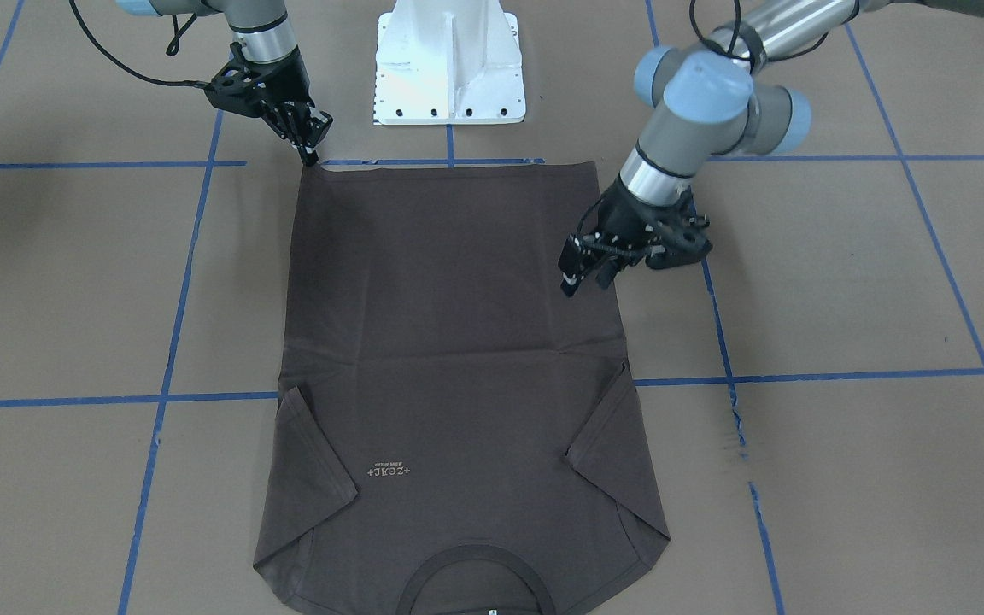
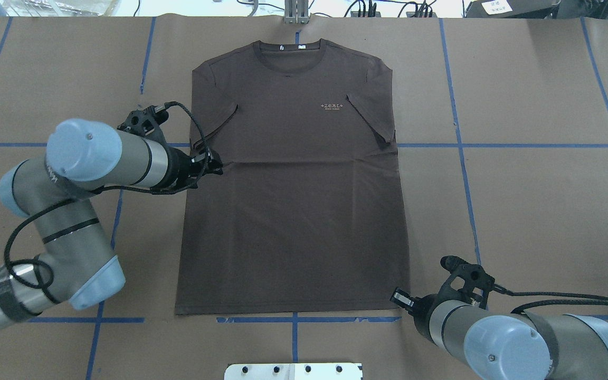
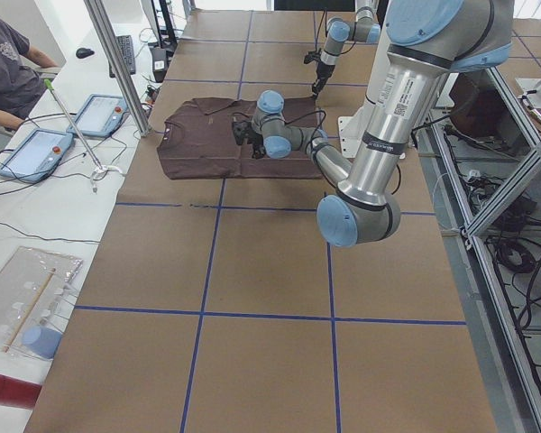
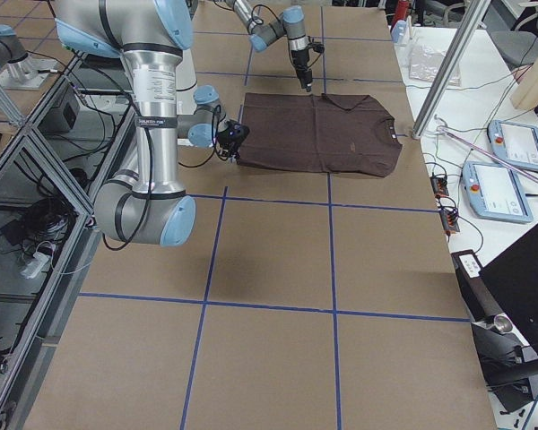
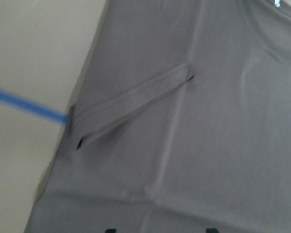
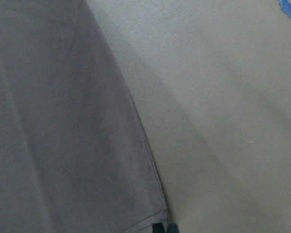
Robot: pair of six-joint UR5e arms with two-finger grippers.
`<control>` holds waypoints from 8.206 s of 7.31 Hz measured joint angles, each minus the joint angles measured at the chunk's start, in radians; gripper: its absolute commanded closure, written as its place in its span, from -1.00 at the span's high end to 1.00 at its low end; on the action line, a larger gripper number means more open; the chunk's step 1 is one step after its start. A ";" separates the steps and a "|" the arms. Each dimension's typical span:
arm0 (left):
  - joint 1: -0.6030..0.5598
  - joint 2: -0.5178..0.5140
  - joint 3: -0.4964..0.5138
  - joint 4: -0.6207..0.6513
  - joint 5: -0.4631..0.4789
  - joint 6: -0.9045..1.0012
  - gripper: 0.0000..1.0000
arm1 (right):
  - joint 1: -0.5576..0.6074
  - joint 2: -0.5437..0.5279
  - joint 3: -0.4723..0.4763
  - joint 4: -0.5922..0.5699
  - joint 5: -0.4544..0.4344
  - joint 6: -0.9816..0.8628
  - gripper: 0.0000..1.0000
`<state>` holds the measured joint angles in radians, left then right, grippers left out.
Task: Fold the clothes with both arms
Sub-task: 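Move the left gripper to the hem corner nearest it, beside the right gripper, then grasp both hem corners with the left and right grippers, then lift the hem with both grippers and fold it toward the collar, then move the right gripper to the folded shirt's side nearest it and grasp it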
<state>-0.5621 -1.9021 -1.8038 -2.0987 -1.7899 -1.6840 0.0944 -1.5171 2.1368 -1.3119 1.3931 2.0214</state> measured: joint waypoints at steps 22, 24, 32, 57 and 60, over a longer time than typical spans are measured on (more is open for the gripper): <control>0.389 0.223 -0.236 0.201 0.185 -0.227 -1.00 | -0.001 -0.002 0.002 0.000 0.003 -0.003 -1.00; 0.391 0.222 -0.264 0.213 0.181 -0.226 -1.00 | -0.001 -0.005 0.016 0.000 0.002 -0.001 -1.00; 0.379 0.129 -0.500 0.505 0.105 -0.202 -1.00 | 0.036 -0.089 0.204 -0.002 0.022 -0.010 -1.00; -0.268 -0.286 0.385 -0.052 0.065 0.364 -0.01 | 0.637 0.453 -0.569 0.114 0.425 -0.388 0.23; -0.266 -0.277 0.378 -0.053 0.068 0.359 0.00 | 0.573 0.402 -0.520 0.115 0.408 -0.297 0.25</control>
<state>-0.8281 -2.1792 -1.4262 -2.1520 -1.7219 -1.3254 0.6671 -1.1154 1.6168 -1.1966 1.8013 1.7242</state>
